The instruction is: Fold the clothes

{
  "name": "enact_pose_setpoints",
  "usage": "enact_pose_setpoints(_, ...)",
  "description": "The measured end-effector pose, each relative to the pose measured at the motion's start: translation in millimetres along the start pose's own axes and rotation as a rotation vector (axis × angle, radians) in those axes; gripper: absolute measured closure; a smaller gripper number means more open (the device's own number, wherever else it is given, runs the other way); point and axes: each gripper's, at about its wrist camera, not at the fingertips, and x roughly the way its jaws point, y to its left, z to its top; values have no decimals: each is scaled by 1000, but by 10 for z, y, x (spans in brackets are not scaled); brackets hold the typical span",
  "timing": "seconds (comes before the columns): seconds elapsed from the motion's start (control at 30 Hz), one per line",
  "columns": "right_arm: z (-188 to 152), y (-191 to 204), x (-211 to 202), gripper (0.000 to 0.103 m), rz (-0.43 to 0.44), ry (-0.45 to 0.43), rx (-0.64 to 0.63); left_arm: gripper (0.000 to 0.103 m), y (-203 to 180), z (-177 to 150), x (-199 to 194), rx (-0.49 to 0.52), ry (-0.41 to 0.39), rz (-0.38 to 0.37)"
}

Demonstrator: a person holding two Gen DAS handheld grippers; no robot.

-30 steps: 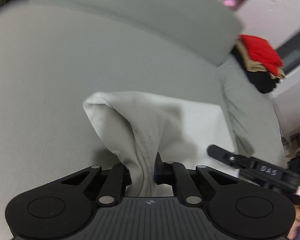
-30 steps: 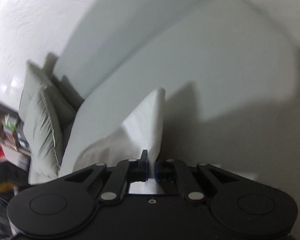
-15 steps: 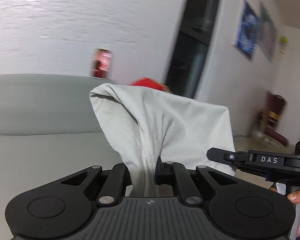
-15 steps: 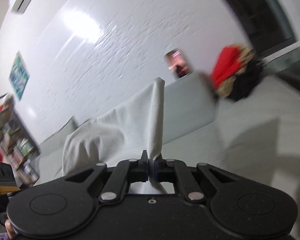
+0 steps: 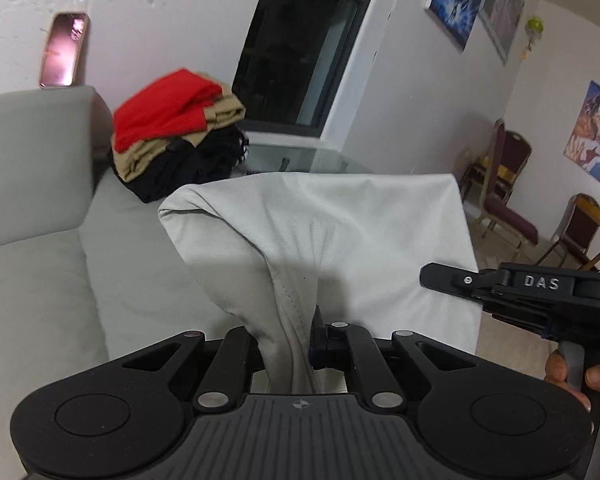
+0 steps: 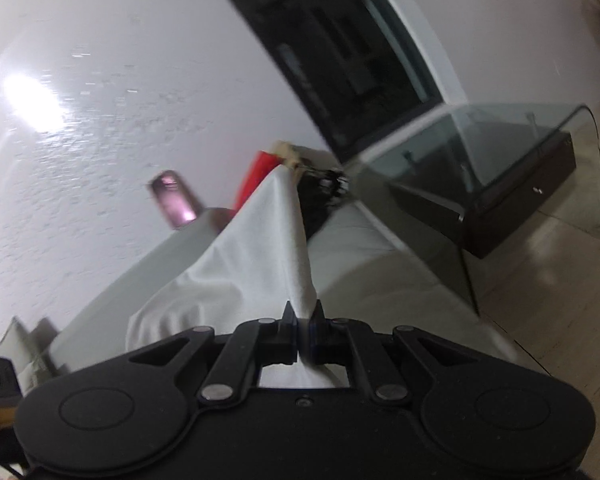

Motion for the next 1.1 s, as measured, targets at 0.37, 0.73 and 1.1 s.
enact_pose_setpoints(0.37, 174, -506, 1094, 73, -237, 98, -12, 76, 867, -89, 821, -64, 143, 316)
enact_pose_setpoints(0.73, -272, -46, 738, 80, -128, 202, -283, 84, 314, -447, 525, 16, 164, 157)
enact_pose_setpoints(1.1, -630, -97, 310, 89, -340, 378, -367, 84, -240, -968, 84, 163, 301, 258)
